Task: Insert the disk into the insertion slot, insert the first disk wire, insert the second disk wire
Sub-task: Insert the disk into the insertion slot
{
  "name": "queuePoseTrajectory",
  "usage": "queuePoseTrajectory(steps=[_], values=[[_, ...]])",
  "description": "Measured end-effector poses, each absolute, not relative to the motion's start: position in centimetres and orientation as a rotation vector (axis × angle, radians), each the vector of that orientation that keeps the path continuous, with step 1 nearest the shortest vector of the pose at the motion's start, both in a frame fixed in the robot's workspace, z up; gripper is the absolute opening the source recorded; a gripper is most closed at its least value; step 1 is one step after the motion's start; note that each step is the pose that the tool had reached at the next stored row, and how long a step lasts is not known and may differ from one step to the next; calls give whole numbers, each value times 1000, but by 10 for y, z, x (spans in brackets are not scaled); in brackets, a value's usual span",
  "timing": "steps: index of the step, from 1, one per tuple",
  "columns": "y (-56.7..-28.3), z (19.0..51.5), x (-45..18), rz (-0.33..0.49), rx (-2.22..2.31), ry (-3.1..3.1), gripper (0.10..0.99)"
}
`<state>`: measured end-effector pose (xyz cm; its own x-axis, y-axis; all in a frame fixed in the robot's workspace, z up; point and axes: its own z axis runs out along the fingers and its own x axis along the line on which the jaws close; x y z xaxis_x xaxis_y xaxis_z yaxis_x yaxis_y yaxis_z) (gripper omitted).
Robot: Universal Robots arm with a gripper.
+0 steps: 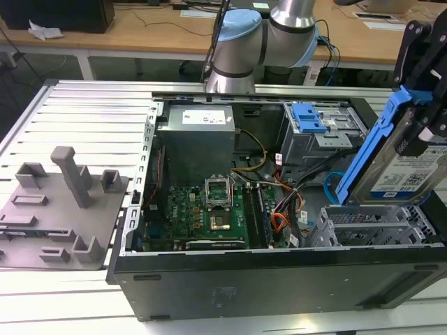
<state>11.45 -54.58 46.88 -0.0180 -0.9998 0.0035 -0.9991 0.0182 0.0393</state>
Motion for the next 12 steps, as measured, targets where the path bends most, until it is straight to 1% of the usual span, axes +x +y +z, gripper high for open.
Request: queuePoseTrajectory(steps=[12], values=[[-546, 456, 114, -39, 2180, -2220, 365]])
